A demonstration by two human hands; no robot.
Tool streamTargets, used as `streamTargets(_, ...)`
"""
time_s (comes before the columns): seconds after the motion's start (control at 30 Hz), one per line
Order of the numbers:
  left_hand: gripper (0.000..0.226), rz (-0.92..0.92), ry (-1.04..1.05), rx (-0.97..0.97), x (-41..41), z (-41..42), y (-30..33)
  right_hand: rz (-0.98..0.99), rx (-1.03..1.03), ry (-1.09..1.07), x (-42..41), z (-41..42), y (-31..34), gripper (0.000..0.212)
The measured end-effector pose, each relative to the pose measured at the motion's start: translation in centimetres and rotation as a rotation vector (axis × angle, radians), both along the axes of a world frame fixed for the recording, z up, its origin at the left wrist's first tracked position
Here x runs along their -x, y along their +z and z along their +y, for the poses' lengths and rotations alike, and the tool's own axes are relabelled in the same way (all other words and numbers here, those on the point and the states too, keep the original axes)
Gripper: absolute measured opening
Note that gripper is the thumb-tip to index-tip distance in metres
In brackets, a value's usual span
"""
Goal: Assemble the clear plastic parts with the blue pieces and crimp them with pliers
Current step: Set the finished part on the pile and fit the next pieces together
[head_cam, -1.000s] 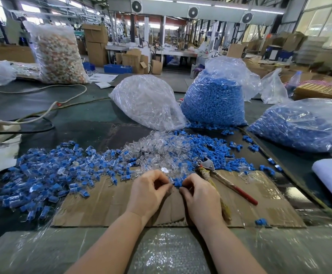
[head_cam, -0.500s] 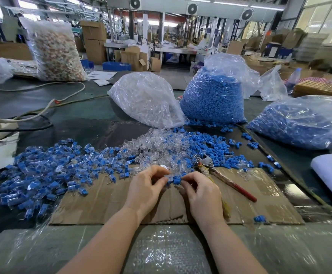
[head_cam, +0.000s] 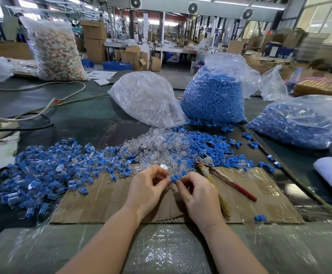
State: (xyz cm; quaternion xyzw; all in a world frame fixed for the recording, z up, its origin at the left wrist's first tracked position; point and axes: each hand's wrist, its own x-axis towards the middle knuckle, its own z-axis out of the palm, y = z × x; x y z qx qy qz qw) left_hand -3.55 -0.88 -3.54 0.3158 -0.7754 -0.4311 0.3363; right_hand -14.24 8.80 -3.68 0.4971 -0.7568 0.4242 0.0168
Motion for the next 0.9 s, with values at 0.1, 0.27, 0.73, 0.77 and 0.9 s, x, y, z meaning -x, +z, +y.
streamTargets(0.1,0.026,0.023,-0.001,0.010,-0.04,0.13,0.01,0.016,0.015,-0.008,-0.05,-0.03,-0.12,0.016)
streamTargets(0.27,0.031,0.014,-0.019,0.034,-0.04,0.36,-0.09,0.033,0.021,-0.015,-0.02,-0.05,-0.23,0.018)
streamTargets(0.73,0.019,0.029,-0.060,-0.092,-0.46,0.11,0.40,0.105,0.091,0.061,-0.20,-0.05,-0.08,0.009)
streamTargets(0.77,0.019,0.026,-0.061,-0.093,-0.46,0.09,0.40,0.099,0.090,0.078,-0.19,-0.04,-0.06,0.013)
streamTargets(0.9,0.022,0.021,-0.078,-0.080,-0.40,0.07,0.43,0.088,0.078,0.130,-0.07,0.06,0.06,0.021)
